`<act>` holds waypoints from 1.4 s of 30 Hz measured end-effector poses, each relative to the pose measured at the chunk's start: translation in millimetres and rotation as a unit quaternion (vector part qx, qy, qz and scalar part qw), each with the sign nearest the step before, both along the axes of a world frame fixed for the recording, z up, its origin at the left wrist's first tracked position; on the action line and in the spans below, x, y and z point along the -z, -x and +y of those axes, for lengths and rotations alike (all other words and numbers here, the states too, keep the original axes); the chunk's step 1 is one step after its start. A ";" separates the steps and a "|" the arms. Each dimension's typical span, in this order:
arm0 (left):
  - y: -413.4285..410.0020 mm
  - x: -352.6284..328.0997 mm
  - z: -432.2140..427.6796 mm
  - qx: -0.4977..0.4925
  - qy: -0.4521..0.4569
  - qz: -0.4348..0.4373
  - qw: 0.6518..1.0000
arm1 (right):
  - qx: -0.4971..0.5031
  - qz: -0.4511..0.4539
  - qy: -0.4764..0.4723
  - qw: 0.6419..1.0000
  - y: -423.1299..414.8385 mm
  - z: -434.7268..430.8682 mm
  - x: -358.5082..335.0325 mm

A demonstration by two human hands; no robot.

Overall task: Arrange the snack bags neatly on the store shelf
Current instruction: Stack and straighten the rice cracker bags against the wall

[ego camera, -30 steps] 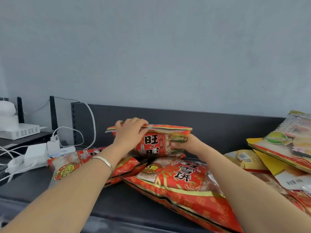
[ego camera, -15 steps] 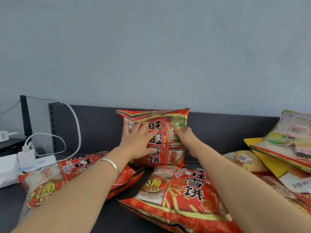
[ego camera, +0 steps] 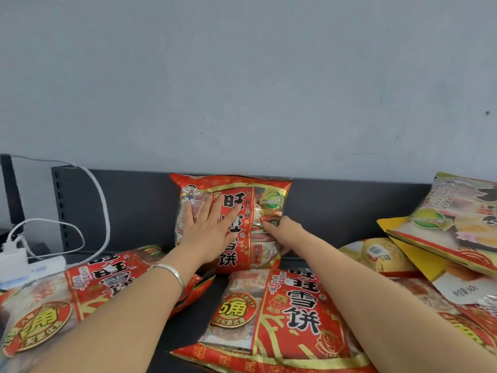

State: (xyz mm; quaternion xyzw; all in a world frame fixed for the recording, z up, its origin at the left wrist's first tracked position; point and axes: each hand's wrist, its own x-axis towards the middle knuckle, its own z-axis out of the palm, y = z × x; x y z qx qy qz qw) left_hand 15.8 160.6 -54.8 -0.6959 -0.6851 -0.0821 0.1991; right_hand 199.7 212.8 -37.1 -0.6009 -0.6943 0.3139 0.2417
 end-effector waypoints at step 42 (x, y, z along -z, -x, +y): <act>-81.1 -18.1 -101.2 0.061 -0.067 -0.735 0.672 | -0.060 -0.093 -0.406 0.907 -73.5 -82.0 -64.3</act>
